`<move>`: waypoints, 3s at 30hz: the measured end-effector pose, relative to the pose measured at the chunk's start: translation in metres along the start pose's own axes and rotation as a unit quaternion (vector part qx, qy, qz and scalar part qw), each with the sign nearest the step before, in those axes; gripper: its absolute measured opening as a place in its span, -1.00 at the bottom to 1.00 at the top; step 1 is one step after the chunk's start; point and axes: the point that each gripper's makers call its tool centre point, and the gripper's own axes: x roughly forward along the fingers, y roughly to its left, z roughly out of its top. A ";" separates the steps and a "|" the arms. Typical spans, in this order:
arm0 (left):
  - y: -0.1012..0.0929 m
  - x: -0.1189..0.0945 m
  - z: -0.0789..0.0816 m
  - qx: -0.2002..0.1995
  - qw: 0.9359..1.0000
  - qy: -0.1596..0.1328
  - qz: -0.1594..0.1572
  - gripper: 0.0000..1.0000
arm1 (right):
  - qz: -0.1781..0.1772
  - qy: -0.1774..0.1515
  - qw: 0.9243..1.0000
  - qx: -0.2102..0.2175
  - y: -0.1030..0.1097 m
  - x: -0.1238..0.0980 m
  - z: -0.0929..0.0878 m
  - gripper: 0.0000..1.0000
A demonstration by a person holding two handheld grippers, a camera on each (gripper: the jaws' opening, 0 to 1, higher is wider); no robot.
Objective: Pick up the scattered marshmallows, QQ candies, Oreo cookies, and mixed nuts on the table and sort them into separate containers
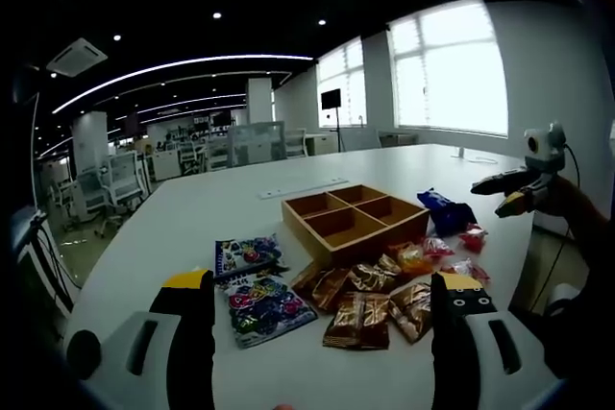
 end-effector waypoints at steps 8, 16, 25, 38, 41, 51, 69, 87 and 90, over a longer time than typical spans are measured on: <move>-0.002 0.002 -0.003 -0.002 1.000 0.003 -0.003 0.93 | 0.069 0.029 0.997 -0.016 0.043 0.030 -0.016 -0.10; -0.005 0.004 -0.004 -0.003 1.000 0.002 -0.010 0.93 | 0.098 0.080 0.990 -0.061 0.068 0.057 -0.043 -0.15; -0.014 0.011 -0.005 -0.001 1.000 0.003 -0.028 0.92 | 0.107 0.109 0.986 -0.069 0.067 0.063 -0.061 -0.29; -0.015 0.011 -0.005 0.002 0.999 0.002 -0.032 0.93 | 0.104 0.128 0.983 -0.075 0.065 0.063 -0.069 -0.50; -0.013 0.010 -0.005 0.000 1.000 0.003 -0.030 0.93 | 0.104 0.131 0.983 -0.072 0.064 0.063 -0.069 -0.58; -0.012 0.008 -0.003 0.003 1.000 0.001 -0.027 0.92 | 0.105 0.131 0.984 -0.059 0.063 0.062 -0.069 -0.67; -0.011 0.004 -0.002 0.006 1.000 0.000 -0.023 0.92 | 0.093 0.104 0.990 -0.036 0.052 0.052 -0.054 -0.70; -0.013 0.002 -0.001 0.008 1.000 0.001 -0.023 0.92 | 0.034 0.013 0.997 -0.074 0.012 0.042 0.035 -0.70; -0.014 0.001 -0.001 0.008 1.000 0.001 -0.022 0.92 | 0.024 -0.003 0.997 -0.080 0.004 0.042 0.052 -0.71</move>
